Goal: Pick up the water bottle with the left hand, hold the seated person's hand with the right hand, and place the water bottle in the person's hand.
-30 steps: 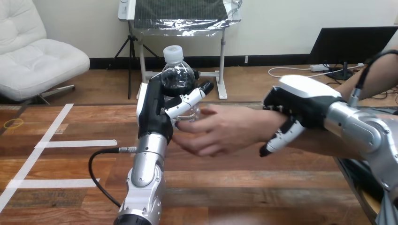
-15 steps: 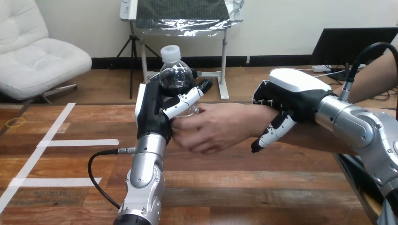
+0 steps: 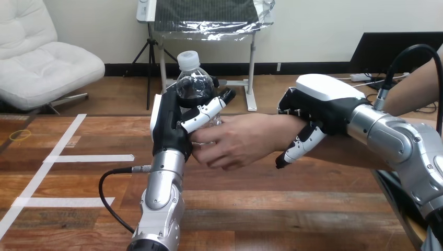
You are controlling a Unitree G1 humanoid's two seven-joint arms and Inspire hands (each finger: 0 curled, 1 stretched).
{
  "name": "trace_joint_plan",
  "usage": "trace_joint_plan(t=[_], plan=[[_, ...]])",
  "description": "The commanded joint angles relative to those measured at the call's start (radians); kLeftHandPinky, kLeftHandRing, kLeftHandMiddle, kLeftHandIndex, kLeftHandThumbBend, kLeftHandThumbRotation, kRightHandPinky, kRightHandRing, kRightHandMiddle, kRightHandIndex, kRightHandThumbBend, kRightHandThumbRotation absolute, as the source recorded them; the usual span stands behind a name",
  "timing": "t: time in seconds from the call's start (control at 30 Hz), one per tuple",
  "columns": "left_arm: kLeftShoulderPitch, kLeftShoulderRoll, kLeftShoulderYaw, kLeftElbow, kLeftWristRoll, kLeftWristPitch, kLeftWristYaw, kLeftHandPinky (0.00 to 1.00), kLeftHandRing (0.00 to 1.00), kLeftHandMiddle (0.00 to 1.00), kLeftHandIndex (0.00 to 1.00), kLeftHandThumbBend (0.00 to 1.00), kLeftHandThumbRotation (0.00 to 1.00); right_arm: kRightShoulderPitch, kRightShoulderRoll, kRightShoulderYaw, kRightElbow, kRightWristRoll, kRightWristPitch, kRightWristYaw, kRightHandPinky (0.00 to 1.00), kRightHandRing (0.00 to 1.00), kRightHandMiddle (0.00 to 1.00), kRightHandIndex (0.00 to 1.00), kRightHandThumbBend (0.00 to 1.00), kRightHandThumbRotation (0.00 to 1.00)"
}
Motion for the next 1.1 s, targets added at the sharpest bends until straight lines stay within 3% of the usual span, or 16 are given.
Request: trace_joint_plan(t=[0.0, 1.07], plan=[[-0.077, -0.043, -0.029, -0.012, 0.008, -0.034, -0.019, 0.32, 0.36, 0.40, 0.46, 0.62, 0.00, -0.043, 0.026, 0.001, -0.008, 0.013, -0.003, -0.019, 0.20, 0.25, 0.32, 0.32, 0.93, 0.20], [-0.023, -0.093, -0.048, -0.045, -0.033, -0.003, -0.043, 0.32, 0.35, 0.38, 0.45, 0.64, 0.00, -0.024, 0.023, 0.003, -0.041, 0.011, 0.036, -0.007, 0.20, 0.26, 0.33, 0.33, 0.92, 0.19]])
